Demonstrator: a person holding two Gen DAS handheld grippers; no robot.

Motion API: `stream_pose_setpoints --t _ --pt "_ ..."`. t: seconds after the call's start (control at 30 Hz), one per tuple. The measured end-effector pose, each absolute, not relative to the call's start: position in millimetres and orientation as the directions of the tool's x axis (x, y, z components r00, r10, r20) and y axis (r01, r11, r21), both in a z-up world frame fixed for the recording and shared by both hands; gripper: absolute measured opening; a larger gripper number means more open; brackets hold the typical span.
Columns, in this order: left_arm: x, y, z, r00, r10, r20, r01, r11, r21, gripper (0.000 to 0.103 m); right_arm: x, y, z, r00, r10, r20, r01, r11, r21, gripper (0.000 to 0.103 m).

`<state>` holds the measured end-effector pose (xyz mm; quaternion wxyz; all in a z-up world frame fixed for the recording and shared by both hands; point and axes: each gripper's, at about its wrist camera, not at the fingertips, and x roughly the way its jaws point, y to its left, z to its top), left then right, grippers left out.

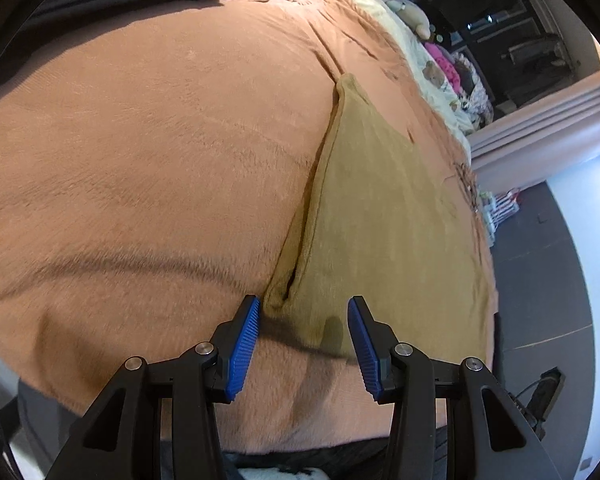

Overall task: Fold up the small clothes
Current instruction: 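Move the left tool to the folded shirt's side edge and grasp it, then lift the side edge with the left tool and fold it over the shirt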

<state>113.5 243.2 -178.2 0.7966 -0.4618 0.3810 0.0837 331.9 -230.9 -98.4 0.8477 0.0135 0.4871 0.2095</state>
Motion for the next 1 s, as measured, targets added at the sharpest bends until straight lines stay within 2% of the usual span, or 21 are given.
stream_pose_setpoints --t 0.13,0.2,0.27,0.3,0.37,0.63,0.83,1.0 --pt "120 246 -179 0.713 -0.224 -0.665 -0.467 0.556 -0.688 0.047 332 -197 -99 0.401 0.411 -0.819 -0.388 0.886 0.254 0.018" --pt "124 245 -178 0.711 -0.218 -0.669 -0.464 0.569 -0.679 0.043 332 -181 -100 0.381 0.427 -0.820 -0.409 0.873 0.265 0.017" --pt "129 244 -179 0.701 -0.222 -0.678 -0.466 0.577 -0.670 0.019 330 -163 -101 0.358 0.446 -0.820 -0.433 0.858 0.278 0.015" --pt "129 243 -182 0.697 -0.234 -0.678 -0.464 0.573 -0.675 0.013 332 -157 -103 0.354 0.450 -0.820 -0.442 0.853 0.277 0.015" --pt "127 244 -184 0.698 -0.247 -0.673 -0.458 0.568 -0.684 0.008 332 -142 -103 0.348 0.458 -0.818 -0.464 0.842 0.274 0.015" --pt "123 248 -156 0.743 -0.294 -0.601 -0.374 0.563 -0.737 0.006 353 -107 -122 0.315 0.463 -0.828 -0.498 0.823 0.271 0.006" --pt "133 240 -125 0.767 -0.333 -0.548 -0.294 0.577 -0.762 0.006 349 -90 -146 0.266 0.460 -0.847 -0.519 0.809 0.276 0.005" --pt "149 229 -95 0.781 -0.381 -0.495 -0.217 0.578 -0.787 0.006 345 -98 -155 0.260 0.502 -0.825 -0.500 0.801 0.330 0.005"
